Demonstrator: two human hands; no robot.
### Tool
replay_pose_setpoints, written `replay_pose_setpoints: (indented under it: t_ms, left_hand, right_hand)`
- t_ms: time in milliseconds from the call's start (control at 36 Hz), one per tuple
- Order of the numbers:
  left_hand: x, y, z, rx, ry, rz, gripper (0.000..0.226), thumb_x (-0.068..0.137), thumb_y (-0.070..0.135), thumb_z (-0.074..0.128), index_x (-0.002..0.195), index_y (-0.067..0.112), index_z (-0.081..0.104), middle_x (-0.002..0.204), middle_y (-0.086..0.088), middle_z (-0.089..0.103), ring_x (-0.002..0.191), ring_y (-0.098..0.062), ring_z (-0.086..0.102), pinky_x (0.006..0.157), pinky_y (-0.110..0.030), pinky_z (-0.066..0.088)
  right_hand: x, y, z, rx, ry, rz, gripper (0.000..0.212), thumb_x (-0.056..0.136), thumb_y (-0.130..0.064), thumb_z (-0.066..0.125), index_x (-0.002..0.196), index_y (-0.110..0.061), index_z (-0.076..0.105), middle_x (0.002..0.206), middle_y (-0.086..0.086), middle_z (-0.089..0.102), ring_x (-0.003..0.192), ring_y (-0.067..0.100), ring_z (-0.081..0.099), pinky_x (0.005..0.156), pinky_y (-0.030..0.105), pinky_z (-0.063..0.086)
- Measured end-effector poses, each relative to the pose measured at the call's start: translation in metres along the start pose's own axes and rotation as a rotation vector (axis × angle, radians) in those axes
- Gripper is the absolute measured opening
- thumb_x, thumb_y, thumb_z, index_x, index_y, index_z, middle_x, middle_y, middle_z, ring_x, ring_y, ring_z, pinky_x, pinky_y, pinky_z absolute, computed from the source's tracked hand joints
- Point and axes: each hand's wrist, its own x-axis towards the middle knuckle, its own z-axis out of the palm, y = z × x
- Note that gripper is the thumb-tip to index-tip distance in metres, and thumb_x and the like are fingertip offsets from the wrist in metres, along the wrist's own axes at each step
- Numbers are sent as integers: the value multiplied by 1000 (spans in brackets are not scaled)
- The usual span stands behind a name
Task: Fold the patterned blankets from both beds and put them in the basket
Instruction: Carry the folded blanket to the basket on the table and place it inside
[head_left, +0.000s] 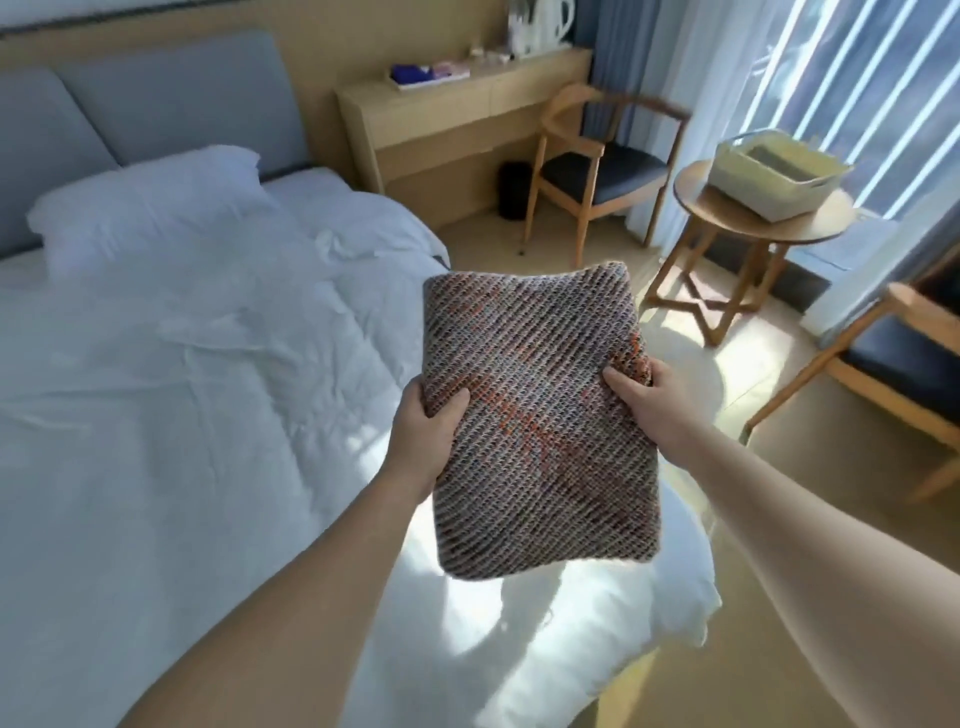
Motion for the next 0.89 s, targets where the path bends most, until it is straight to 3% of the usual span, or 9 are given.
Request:
replay_pose_setpoints:
  t_ms: [83,167,222,333,500,722,778,833,889]
  left_hand:
    - [-6,46,24,27,-47,81,32,88,33,64,117,26,53,113,6,64,103,-15,62,93,-44,52]
    - [-10,84,54,53,-96,158,32,88,33,64,117,24,55,113,6,64,104,-14,62,95,-44,51]
    - [-12,105,77,78,-126,207,36,88,34,63,122,23,54,115,7,63,106,-13,60,97,-43,49]
    - [-13,136,136,75,-191,288,37,88,34,64,123,29,54,117,11,63,108,-10,60,98,-39,49]
    - [-14,155,245,38,-234,310,35,83,39,68,115,35,54,115,10,63,107,-13,61,95,-41,50]
    - [-18,164,389,9,-260,297,30,91,22,62,120,23,53,106,11,64,96,-3,61,70,-13,49]
    - [-16,167,416,19,-233,303,27,92,18,61,118,18,54,102,11,63,90,2,60,63,-6,47]
    - [-11,168,439,-5,-222,291,29,91,17,63,119,15,55,104,9,65,91,2,60,74,-12,50]
    - [-3,169,460,-27,-235,251,30,90,19,65,118,18,56,108,4,66,98,-8,63,87,-30,52]
  right_hand:
    - [-22,-32,-37,-13,86,-82,17,92,-24,63,107,-18,61,92,-3,68,68,-5,64,59,10,49]
    - [-35,-50,-75,-39,174,-116,27,87,-46,62,107,-29,61,95,-5,68,88,16,67,75,28,55]
    - [-38,-56,-105,-58,209,-135,32,77,-63,61,101,-42,59,99,-9,70,91,17,68,86,41,54]
    - [-42,-65,-163,96,234,-166,32,88,-38,64,116,-24,56,109,-1,68,94,15,66,85,34,54]
    - [-22,-52,-270,131,277,-198,40,87,-41,65,120,-20,59,110,-2,70,100,18,66,93,43,51]
    - [5,-32,-398,93,299,-229,24,91,-26,63,113,-15,61,104,-3,70,96,17,66,84,28,53]
    - [13,-31,-423,32,311,-216,30,91,-31,62,117,-16,60,107,-3,69,100,17,65,89,34,51]
    - [23,-31,-445,37,310,-201,28,89,-35,65,112,-20,61,107,-1,70,98,18,66,91,41,52]
    - [36,-31,-465,49,327,-180,27,83,-42,67,101,-24,62,102,-1,70,94,19,68,90,44,53]
